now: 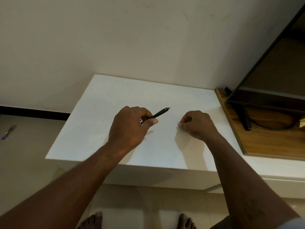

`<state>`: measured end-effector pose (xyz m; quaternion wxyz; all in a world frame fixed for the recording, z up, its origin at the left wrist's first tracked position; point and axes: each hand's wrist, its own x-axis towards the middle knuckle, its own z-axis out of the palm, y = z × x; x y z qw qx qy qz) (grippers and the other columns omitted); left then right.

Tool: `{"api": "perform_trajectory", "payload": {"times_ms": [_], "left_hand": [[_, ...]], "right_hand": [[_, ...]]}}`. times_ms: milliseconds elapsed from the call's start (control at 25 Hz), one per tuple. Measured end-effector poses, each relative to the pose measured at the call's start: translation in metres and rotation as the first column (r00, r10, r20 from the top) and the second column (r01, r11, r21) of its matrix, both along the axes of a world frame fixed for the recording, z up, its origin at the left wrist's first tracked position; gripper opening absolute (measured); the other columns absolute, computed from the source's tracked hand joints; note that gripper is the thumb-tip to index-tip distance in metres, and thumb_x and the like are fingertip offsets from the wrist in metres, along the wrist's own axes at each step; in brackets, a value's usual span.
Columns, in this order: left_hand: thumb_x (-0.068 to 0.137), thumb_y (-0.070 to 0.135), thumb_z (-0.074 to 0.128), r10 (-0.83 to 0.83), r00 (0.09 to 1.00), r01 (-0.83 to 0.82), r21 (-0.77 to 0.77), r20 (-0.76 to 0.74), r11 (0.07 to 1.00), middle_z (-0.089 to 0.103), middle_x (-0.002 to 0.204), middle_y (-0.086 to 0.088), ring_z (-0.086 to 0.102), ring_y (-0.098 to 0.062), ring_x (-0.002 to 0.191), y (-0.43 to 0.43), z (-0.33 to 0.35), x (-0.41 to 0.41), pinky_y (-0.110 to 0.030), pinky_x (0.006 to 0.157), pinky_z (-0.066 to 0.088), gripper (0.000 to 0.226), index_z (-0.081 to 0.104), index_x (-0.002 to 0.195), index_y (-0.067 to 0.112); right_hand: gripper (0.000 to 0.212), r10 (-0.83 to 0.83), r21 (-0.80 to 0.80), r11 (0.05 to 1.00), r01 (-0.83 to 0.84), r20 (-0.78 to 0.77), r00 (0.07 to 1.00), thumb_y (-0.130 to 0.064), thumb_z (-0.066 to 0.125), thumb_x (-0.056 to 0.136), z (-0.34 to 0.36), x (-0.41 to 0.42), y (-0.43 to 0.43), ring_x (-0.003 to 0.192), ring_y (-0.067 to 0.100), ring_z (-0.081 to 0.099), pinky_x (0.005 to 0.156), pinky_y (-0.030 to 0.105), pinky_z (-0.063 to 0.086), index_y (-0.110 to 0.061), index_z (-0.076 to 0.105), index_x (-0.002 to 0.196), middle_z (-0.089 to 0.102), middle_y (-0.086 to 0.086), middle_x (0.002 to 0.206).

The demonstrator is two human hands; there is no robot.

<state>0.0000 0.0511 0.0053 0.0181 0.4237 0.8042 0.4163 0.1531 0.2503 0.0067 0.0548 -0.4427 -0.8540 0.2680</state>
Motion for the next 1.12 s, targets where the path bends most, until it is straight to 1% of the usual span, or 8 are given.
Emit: {"api": "perform_trajectory", "payload": {"times_ms": [40, 120, 240, 320, 600, 720, 880, 1120], "left_hand": [[0.088, 0.049, 0.073, 0.001, 1.0, -0.001, -0.001, -0.001, 1.0, 0.07, 0.081, 0.016, 0.061, -0.009, 0.084, 0.0, 0.0, -0.001, -0.021, 0.066, 0.041, 0.015, 0.076, 0.089, 0.034], [0.088, 0.05, 0.073, 0.005, 1.0, -0.005, -0.002, -0.003, 1.0, 0.07, 0.081, 0.016, 0.062, -0.009, 0.083, 0.0, -0.001, -0.003, -0.024, 0.067, 0.043, 0.016, 0.076, 0.089, 0.034], [0.087, 0.051, 0.073, 0.008, 1.0, -0.008, -0.008, -0.009, 1.0, 0.071, 0.08, 0.015, 0.063, -0.01, 0.081, 0.001, -0.001, -0.003, -0.029, 0.067, 0.048, 0.017, 0.077, 0.088, 0.034], [0.087, 0.051, 0.073, 0.007, 1.0, -0.007, -0.013, -0.011, 1.0, 0.071, 0.081, 0.015, 0.062, -0.01, 0.081, 0.001, -0.002, -0.003, -0.03, 0.067, 0.049, 0.018, 0.077, 0.089, 0.034], [0.087, 0.051, 0.073, 0.013, 1.0, -0.013, -0.007, -0.021, 1.0, 0.07, 0.08, 0.016, 0.061, -0.009, 0.081, 0.002, -0.003, -0.004, -0.023, 0.064, 0.041, 0.017, 0.076, 0.088, 0.034], [0.087, 0.051, 0.073, 0.012, 1.0, -0.012, -0.011, -0.02, 1.0, 0.069, 0.079, 0.016, 0.061, -0.008, 0.081, 0.001, -0.003, -0.005, -0.023, 0.063, 0.041, 0.017, 0.076, 0.087, 0.035], [0.087, 0.051, 0.074, 0.012, 0.999, -0.012, 0.002, -0.031, 1.0, 0.07, 0.08, 0.015, 0.061, -0.008, 0.08, 0.001, -0.003, -0.004, -0.019, 0.063, 0.039, 0.018, 0.077, 0.089, 0.033], [0.087, 0.05, 0.074, 0.017, 0.999, -0.017, 0.003, -0.039, 1.0, 0.067, 0.077, 0.017, 0.061, -0.009, 0.08, 0.001, -0.003, -0.004, -0.018, 0.062, 0.038, 0.018, 0.078, 0.09, 0.032]], "right_hand": [[0.007, 0.038, -0.118, 0.992, -0.047, -0.079, 0.996, -0.023, 0.08, 0.088, 0.003, -0.004, -0.005, 0.078, 0.013, 0.074, 0.067, 0.029, 0.055, -0.024, 0.076, 0.083, 0.079, -0.003, 0.083], [0.003, 0.041, -0.307, 0.943, -0.128, -0.273, 0.961, -0.023, 0.08, 0.09, 0.014, -0.01, -0.015, 0.074, 0.009, 0.076, 0.067, 0.026, 0.055, -0.021, 0.079, 0.087, 0.081, -0.003, 0.084], [0.007, -0.065, -0.42, 0.889, -0.182, -0.509, 0.858, -0.023, 0.075, 0.096, 0.028, -0.015, -0.021, 0.079, 0.01, 0.076, 0.069, 0.023, 0.054, -0.02, 0.081, 0.096, 0.083, -0.003, 0.095], [0.01, -0.145, -0.469, 0.865, -0.177, -0.573, 0.807, -0.023, 0.072, 0.098, 0.033, -0.013, -0.021, 0.08, 0.009, 0.075, 0.073, 0.026, 0.053, -0.02, 0.081, 0.099, 0.083, -0.001, 0.098], [0.014, -0.172, -0.482, 0.86, -0.17, -0.587, 0.791, -0.023, 0.072, 0.097, 0.034, -0.012, -0.024, 0.079, 0.009, 0.073, 0.077, 0.03, 0.05, -0.015, 0.081, 0.105, 0.083, 0.0, 0.098], [0.014, -0.177, -0.475, 0.865, -0.163, -0.592, 0.786, -0.023, 0.072, 0.098, 0.033, -0.013, -0.026, 0.08, 0.009, 0.073, 0.077, 0.031, 0.05, -0.015, 0.081, 0.105, 0.083, 0.0, 0.099], [0.015, -0.185, -0.476, 0.865, -0.161, -0.599, 0.779, -0.024, 0.073, 0.097, 0.032, -0.014, -0.026, 0.078, 0.009, 0.073, 0.075, 0.03, 0.05, -0.013, 0.08, 0.106, 0.083, 0.0, 0.098], [0.016, -0.168, -0.464, 0.868, -0.178, -0.61, 0.774, -0.025, 0.074, 0.096, 0.031, -0.013, -0.025, 0.078, 0.01, 0.073, 0.074, 0.029, 0.049, -0.013, 0.08, 0.106, 0.083, 0.0, 0.098]]}}
